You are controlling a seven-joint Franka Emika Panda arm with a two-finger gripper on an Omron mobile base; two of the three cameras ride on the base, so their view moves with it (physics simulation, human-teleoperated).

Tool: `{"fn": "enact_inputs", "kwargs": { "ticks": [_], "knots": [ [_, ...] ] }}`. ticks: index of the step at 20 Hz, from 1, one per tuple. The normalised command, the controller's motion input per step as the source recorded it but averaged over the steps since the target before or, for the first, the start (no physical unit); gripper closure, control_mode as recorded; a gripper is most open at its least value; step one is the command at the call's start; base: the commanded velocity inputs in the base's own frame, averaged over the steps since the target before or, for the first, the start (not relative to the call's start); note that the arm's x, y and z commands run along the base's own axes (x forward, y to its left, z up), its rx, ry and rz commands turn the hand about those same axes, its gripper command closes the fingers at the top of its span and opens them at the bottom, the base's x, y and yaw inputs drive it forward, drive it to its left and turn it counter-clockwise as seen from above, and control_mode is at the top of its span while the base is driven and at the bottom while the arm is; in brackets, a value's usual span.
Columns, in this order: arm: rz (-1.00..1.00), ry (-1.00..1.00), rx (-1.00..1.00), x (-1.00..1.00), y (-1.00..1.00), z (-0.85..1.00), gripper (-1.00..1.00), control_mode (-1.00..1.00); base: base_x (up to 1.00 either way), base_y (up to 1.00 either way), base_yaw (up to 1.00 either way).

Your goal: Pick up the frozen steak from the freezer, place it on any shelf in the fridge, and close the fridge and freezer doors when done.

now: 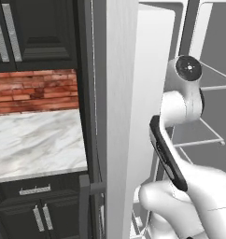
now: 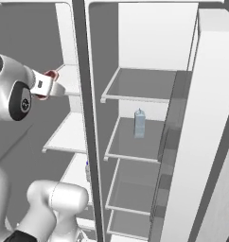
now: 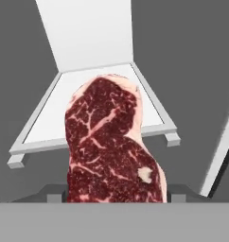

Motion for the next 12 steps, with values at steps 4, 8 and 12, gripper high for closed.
{"fn": "enact_inputs", "kwargs": {
  "ticks": [4, 8, 12],
  "knots": [
    [-0.05, 0.07, 0.06, -1.0, -0.1, 0.03, 1.0, -1.0, 0.0, 0.0, 0.0],
    [-0.1, 0.05, 0.01, -1.0, -0.28, -0.2, 1.0, -1.0, 0.0, 0.0, 0.0],
    [-0.11, 0.07, 0.07, -1.0, -0.94, -0.03, 1.0, -1.0, 0.0, 0.0, 0.0]
  ]
}}
